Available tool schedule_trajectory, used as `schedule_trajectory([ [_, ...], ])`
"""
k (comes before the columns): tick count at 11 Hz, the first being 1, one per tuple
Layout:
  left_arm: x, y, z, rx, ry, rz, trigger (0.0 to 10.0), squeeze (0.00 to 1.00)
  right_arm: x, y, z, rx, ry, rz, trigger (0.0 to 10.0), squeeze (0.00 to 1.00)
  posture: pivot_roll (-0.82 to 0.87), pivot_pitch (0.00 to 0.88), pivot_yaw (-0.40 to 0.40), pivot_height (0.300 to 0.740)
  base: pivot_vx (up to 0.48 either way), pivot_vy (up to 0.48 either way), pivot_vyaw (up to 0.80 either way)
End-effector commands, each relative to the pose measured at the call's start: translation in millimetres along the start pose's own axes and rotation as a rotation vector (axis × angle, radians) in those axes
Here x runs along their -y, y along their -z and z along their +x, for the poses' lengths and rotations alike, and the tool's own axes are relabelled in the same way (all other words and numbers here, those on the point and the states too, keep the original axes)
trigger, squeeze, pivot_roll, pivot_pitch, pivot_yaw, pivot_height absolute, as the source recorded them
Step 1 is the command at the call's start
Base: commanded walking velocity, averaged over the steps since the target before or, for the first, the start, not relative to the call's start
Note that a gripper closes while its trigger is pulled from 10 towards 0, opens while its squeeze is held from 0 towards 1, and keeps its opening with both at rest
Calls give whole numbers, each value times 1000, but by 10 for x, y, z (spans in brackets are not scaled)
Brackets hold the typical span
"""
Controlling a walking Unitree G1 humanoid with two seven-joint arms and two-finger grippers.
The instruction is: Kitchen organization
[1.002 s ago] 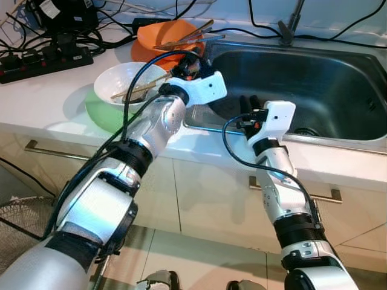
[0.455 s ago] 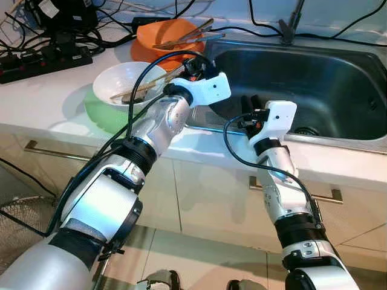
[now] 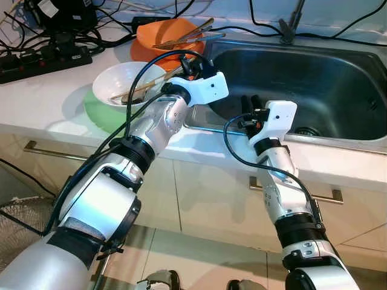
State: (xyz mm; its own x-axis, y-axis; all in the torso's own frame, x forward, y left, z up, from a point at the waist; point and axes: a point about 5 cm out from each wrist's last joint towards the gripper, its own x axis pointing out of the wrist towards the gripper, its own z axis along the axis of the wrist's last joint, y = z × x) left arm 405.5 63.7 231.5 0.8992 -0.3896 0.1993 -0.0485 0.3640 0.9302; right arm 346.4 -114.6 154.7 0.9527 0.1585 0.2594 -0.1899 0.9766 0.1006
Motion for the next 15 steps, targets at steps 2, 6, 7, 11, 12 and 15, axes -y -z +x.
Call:
schedule_trajectory([
  [2,-203,-73,60,31,-76,38,0,0,5,1,21,-6,3,3,10000,0,-3,83,45,740,0,0,0],
  [6,-576,-341,53,180,-236,24,10000,0,4,0,42,-6,3,11,10000,0,8,75,40,740,0,0,0],
  [7,-858,-616,-34,356,-360,-69,10000,0,7,1,47,-7,2,11,10000,0,11,73,38,740,0,0,0],
  [11,-1244,-1019,-339,721,-399,-652,10000,0,-4,-10,58,2,-6,7,10000,0,14,69,38,740,0,0,0],
  [12,-1185,-1036,-349,752,-296,-889,10000,0,-3,-34,62,15,-10,14,10000,1000,7,68,40,740,0,0,0],
  [15,-1049,-943,-364,765,-127,-1190,10000,0,-33,-116,61,50,-63,-9,10000,1000,8,66,41,740,0,0,0],
])
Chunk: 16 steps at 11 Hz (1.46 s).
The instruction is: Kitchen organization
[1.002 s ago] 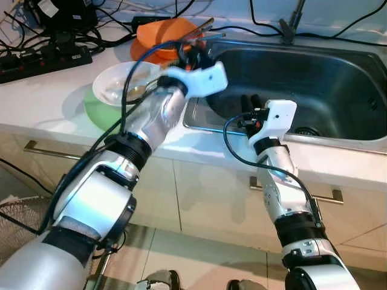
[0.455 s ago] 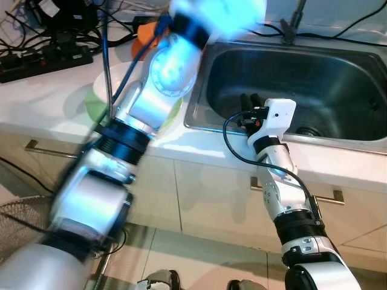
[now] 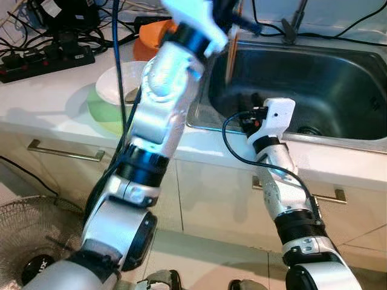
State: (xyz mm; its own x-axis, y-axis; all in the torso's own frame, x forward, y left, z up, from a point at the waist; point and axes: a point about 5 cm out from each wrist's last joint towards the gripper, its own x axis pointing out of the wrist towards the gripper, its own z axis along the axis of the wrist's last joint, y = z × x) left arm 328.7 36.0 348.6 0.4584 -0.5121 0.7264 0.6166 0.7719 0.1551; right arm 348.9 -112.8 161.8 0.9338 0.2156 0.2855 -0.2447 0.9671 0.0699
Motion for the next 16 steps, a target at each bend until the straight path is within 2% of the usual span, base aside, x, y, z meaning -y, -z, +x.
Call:
schedule_trajectory([
  [1,13,-4,0,-12,27,-15,10000,0,-35,-82,5,35,-44,0,10000,1000,10,67,43,740,0,0,0],
  [2,15,5,-56,-22,35,-51,10000,0,-24,-90,-21,37,-59,-14,10000,1000,7,65,43,740,0,0,0],
  [4,-16,16,-105,-54,45,-63,10000,0,0,-106,-44,38,-68,-18,10000,1000,0,62,46,740,0,0,0],
  [7,14,31,-122,-84,76,-37,10000,0,-131,-102,-74,32,-153,-23,10000,1000,-1,60,52,740,0,0,0],
  [9,20,64,-145,-114,93,13,10000,0,-28,-111,-82,28,-107,-31,10000,1000,-3,59,52,740,0,0,0],
  [10,44,80,-146,-124,107,46,10000,0,4,-126,-86,24,-115,-55,10000,0,-3,61,52,740,0,0,0],
  [13,64,119,-162,-141,123,134,10000,0,63,-142,-89,19,-101,-61,10000,0,-4,74,55,740,0,0,0],
  [14,61,117,-160,-136,121,159,10000,0,42,-143,-93,16,-120,-45,10000,0,-4,77,56,740,0,0,0],
  [16,66,114,-150,-114,119,267,10000,0,-62,-128,-139,-6,-224,19,10000,0,-6,83,59,740,0,0,0],
])
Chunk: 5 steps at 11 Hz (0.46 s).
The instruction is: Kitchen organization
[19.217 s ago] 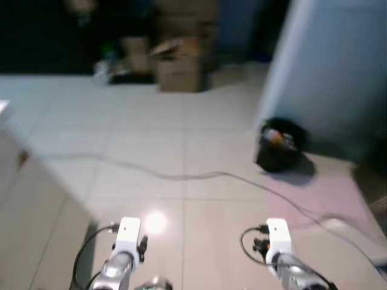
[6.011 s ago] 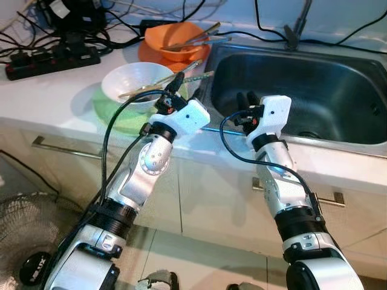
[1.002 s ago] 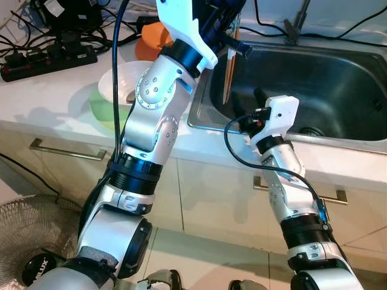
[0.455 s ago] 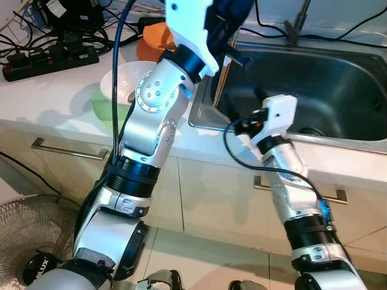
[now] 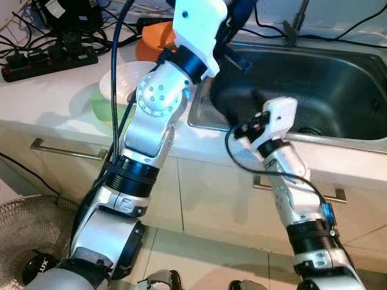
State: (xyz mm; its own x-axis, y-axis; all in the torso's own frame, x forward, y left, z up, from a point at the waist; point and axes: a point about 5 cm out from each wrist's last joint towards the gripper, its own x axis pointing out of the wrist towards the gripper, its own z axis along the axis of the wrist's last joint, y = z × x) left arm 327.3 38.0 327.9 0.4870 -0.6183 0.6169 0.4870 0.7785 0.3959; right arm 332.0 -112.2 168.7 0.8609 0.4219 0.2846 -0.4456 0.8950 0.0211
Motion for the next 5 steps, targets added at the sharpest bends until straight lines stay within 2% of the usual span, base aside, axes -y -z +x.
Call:
schedule_trajectory([
  [1,40,-19,20,19,12,20,10000,0,-73,-32,-10,9,-59,18,10000,0,-9,88,62,740,0,0,0],
  [2,52,-16,20,28,9,12,10000,0,-122,-41,-17,10,-98,32,10000,0,-8,90,61,740,0,0,0],
  [3,73,11,18,33,-3,-64,10000,0,-145,-43,-14,9,-104,37,10000,0,-8,92,63,740,0,0,0],
  [4,76,14,18,33,-5,-74,10000,0,-146,-43,-14,8,-105,38,10000,0,-6,93,64,740,0,0,0],
  [5,73,28,13,44,-26,-190,10000,0,-158,-48,-12,8,-108,45,10000,0,-5,93,65,740,0,0,0],
])
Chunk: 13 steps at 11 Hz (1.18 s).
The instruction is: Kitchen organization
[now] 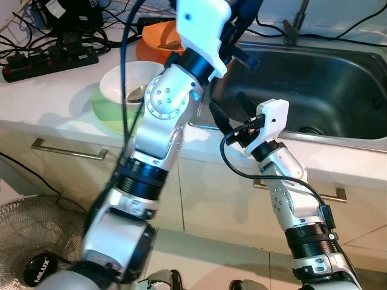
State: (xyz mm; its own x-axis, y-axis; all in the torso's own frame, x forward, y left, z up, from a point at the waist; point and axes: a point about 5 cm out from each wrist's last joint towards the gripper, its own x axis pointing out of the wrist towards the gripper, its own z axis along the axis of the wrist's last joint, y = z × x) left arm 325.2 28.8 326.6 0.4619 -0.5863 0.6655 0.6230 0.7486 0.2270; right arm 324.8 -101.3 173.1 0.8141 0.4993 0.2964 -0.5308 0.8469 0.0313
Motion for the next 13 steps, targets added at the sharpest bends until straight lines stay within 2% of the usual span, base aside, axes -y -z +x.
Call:
schedule_trajectory([
  [1,-45,38,-39,-20,-12,-61,10000,0,-36,-10,4,-1,-9,-4,10000,0,-4,91,65,740,0,0,0],
  [3,-33,62,-60,-37,12,-79,10000,0,-8,8,34,-9,36,-57,10000,0,3,93,66,740,0,0,0],
  [7,74,67,-65,-53,73,-162,10000,0,-6,36,79,-15,72,-65,10000,0,4,90,66,740,0,0,0],
  [9,93,71,-67,-62,85,-167,10000,0,45,25,86,-4,111,-66,10000,0,8,89,67,740,0,0,0],
  [10,85,69,-70,-66,84,-157,10000,0,49,23,93,-2,113,-68,4196,0,9,89,66,740,0,0,0],
  [11,81,66,-72,-70,84,-149,10000,0,50,21,96,0,114,-70,0,0,9,89,66,740,0,0,0],
  [13,74,88,-84,-92,89,-102,10000,0,56,15,97,7,117,-70,0,0,9,90,67,740,0,0,0],
])
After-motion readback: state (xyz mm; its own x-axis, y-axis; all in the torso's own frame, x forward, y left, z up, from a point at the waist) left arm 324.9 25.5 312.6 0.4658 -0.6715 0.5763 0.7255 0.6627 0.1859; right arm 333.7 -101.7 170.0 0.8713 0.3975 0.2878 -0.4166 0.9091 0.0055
